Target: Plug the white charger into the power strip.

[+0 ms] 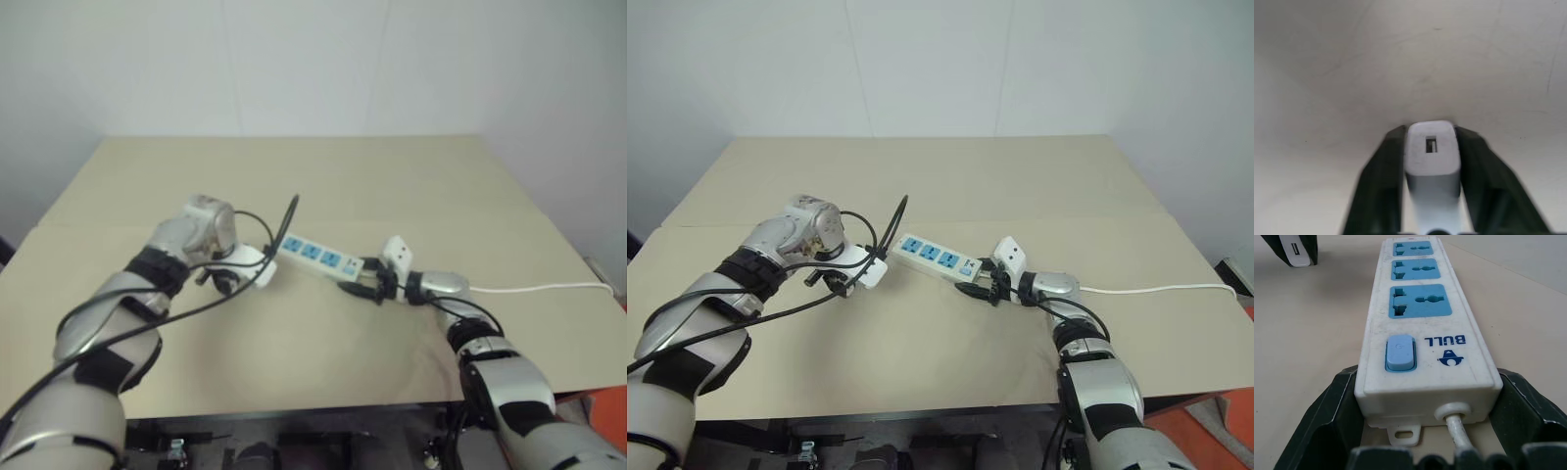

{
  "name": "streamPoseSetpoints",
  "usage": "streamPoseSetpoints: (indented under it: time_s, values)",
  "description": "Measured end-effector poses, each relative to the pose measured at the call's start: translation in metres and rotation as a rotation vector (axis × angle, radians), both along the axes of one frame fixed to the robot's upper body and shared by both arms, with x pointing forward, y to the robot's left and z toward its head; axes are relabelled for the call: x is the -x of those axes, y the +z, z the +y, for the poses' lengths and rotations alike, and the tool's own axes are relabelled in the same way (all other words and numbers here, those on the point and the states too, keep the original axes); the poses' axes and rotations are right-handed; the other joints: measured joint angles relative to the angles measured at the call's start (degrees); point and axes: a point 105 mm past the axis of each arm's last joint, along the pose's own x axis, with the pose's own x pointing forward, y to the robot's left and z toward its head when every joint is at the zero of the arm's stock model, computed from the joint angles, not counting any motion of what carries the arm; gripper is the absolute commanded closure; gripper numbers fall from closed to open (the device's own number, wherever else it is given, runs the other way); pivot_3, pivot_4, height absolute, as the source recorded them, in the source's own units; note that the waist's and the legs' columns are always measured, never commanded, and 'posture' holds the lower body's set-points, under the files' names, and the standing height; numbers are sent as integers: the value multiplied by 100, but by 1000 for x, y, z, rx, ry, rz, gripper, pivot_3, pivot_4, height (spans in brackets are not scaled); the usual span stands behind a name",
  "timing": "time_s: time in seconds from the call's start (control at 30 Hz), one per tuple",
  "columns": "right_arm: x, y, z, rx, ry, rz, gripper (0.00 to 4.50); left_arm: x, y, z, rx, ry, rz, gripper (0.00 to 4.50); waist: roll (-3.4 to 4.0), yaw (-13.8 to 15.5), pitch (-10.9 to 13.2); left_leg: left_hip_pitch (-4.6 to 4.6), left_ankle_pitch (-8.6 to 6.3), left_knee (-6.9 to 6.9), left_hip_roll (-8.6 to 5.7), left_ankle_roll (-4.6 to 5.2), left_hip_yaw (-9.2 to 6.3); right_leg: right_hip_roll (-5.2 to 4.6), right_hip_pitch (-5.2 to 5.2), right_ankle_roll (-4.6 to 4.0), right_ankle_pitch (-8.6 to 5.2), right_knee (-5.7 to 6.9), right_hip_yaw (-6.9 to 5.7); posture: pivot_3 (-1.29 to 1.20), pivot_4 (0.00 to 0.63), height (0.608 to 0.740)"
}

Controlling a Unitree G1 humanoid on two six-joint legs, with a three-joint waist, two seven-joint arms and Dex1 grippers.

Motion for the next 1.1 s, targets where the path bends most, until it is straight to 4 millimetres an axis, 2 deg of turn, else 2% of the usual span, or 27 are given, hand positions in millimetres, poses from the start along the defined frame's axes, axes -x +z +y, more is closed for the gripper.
streamPoseSetpoints:
  time_s: [0.13,0.23,0.4,0.47,0.53,0.63,0.8,0.93,1.1]
  values:
    - [0,0,-1,1,4,1,1080,1,3,-5,31,-17,-8,3482,0,4,0,-3,0,0,1,0,-2,0,-1,0,0,1,-1,0,150,740]
    - [2,1,-1,5,21,3,1080,0,21,-21,170,-44,-53,3482,0,7,0,-11,-1,0,1,2,-10,-2,-4,1,1,5,-3,0,150,740]
    - [9,3,-5,18,88,7,1080,-2,75,-50,643,-45,-167,3482,0,-12,0,-26,-2,2,4,3,-18,-3,-16,2,2,5,-5,0,150,740]
    - [18,2,-5,35,163,9,1080,-10,96,-59,866,16,-253,3482,0,-14,0,-27,-2,4,4,3,-23,-2,-16,3,2,6,-6,0,150,740]
    - [30,1,0,53,259,7,1080,-16,106,-65,1074,96,-277,3482,0,-31,0,-29,-2,6,3,3,-24,-3,-17,4,3,7,-5,0,150,740]
    - [49,-3,11,79,392,-6,1080,-10,102,-75,1378,196,-138,3482,0,-76,0,-34,-2,12,8,2,-24,-1,-25,4,4,17,-3,0,150,740]
    - [67,-9,26,86,488,-3,1080,13,89,-66,1624,247,98,3482,0,-168,0,-34,3,17,6,-6,-25,-2,-38,3,5,51,0,0,150,740]
    - [68,-12,33,83,484,-5,1080,27,79,-69,1702,235,237,3482,0,-152,0,7,2,17,2,-7,-27,-2,0,2,4,53,0,0,150,740]
    - [65,-16,37,72,455,-5,1080,40,54,-71,1708,234,367,3482,-1,-182,-1,40,3,15,4,-8,-25,2,24,0,3,48,6,0,150,740]
